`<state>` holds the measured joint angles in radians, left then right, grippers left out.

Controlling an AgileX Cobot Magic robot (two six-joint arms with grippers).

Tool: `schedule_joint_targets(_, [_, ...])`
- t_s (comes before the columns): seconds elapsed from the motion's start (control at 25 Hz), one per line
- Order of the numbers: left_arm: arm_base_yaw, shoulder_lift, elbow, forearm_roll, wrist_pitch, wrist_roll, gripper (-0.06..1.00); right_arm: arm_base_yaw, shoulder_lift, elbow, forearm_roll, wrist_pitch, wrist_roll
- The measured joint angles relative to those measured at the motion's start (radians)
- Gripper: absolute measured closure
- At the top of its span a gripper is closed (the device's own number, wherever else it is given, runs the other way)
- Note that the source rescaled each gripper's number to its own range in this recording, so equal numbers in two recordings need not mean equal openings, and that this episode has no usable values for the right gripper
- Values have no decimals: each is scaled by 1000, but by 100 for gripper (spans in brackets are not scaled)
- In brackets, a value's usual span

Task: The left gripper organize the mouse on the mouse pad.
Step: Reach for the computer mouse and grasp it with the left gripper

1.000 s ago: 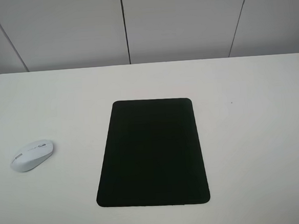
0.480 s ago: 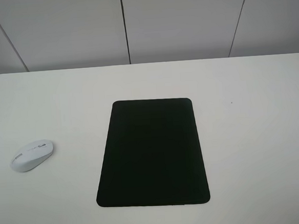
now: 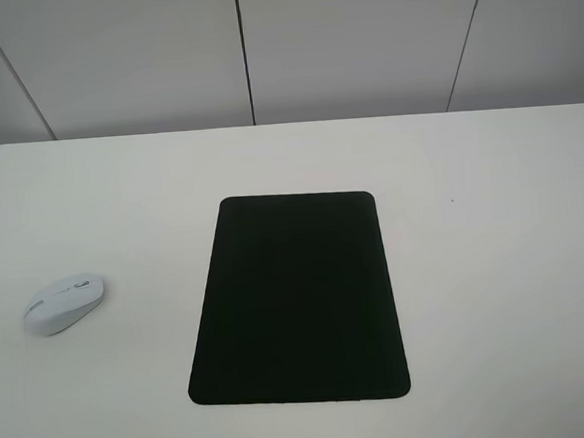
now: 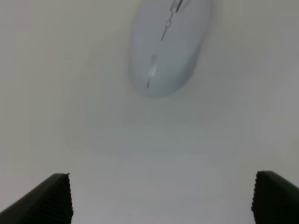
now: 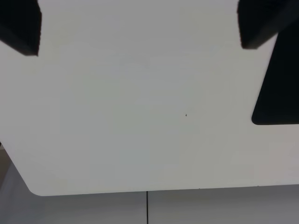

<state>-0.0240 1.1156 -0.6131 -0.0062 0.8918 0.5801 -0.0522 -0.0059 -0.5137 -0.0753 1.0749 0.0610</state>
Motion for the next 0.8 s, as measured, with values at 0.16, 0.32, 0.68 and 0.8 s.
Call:
schedule_joint_targets(0.16, [0, 157, -51, 0, -38, 53, -6, 0, 0, 0, 0, 0, 0])
schedule_joint_targets(0.32, [0, 280, -112, -5, -49, 126, -6, 0, 0, 0, 0, 0, 0])
schedule_joint_targets(0.68, [-16, 479, -148, -7, -90, 279, -6, 0, 0, 0, 0, 0, 0])
schedule_joint_targets(0.8, [-40, 517, -148, -18, -151, 297, -6, 0, 0, 0, 0, 0, 0])
